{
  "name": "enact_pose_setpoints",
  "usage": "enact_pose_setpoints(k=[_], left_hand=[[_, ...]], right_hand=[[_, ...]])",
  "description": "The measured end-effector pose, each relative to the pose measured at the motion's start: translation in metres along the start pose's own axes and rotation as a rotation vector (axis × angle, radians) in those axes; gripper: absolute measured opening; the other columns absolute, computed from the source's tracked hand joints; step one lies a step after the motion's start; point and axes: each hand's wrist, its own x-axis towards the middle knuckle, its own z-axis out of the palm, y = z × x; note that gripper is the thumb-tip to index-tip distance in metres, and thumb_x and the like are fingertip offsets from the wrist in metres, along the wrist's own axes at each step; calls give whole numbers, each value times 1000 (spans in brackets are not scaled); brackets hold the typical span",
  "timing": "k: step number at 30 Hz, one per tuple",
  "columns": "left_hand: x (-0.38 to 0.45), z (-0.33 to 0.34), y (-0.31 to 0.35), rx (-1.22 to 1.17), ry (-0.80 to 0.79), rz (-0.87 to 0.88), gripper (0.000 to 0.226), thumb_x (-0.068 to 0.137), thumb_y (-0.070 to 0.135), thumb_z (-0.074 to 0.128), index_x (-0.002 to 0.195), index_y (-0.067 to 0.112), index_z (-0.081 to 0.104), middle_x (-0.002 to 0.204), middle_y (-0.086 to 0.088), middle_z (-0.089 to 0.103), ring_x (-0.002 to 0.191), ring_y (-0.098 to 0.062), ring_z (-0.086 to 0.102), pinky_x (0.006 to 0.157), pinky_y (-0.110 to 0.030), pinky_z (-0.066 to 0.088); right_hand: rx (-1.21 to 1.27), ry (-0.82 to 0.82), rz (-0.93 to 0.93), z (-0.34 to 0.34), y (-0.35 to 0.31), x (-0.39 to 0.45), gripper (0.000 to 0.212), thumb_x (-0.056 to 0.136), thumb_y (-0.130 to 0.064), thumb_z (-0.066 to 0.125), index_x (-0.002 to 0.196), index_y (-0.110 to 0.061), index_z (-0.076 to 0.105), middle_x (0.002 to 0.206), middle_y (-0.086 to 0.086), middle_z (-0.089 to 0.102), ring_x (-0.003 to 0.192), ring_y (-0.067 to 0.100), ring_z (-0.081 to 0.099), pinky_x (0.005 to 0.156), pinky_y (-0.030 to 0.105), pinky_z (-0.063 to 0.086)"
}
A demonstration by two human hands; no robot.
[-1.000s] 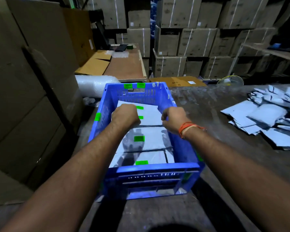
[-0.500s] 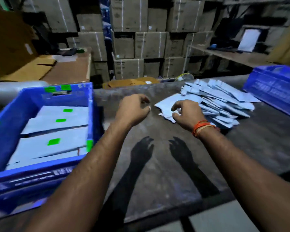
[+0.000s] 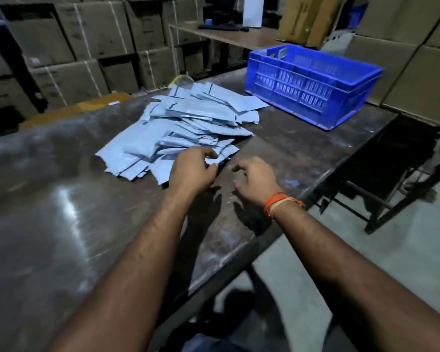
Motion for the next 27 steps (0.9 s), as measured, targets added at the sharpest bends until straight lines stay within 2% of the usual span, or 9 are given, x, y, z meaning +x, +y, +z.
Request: enact_pose_setpoints(k=[3,9,13,17,23,25,27], left_hand=[[36,31,10,-18,8,33,25,84,35,65,108,32,72,110,7,72,104,-15,68,90,-35,54],[116,81,18,-47,35,56,35,82,31,65,115,26,72,120,4,69,114,-20,63,97,-36,51],[165,105,19,-45,95,35,30,82,23,69,112,23,73,118,1,69,110,-21,63,93,-30,48],[199,119,22,-17,80,22,28,85,21,70,113,23,73,125,1,65,114,-19,59,91,-25,40],[240,139,20,90,153,-99,31,86,23,67,117,26,71,137,3,58,122,-23,52,93,-29,42],[249,147,21,112,205,-163,28,89,27,67,116,29,71,137,4,57,121,-22,52,93,-28,41],[255,154,24,130,245,-242,27,90,28,67,117,30,71,139,3,57,123,-22,52,96,-28,40]], right_hand=[[10,1,3,-1,33,27,36,80,-16,69,116,-12,69,111,16,61,109,30,56,91,28,37],[36,-12,-19,2,93,108,37,76,-11,70,113,-9,70,111,15,61,108,30,57,87,20,34],[47,-32,-76,7,125,165,37,72,-8,73,109,-11,72,108,13,61,104,30,59,87,21,35],[98,-14,-85,17,151,217,37,70,-5,72,106,-10,74,108,14,63,105,29,60,87,16,34],[147,-46,-139,28,183,295,39,70,-10,71,109,-11,72,104,13,67,105,32,59,89,29,41],[189,-57,-226,38,183,319,45,69,-16,69,113,-10,71,107,13,66,106,34,59,94,36,43],[244,-89,-342,51,179,337,49,69,-21,71,117,-12,70,111,11,64,108,32,58,96,33,39]])
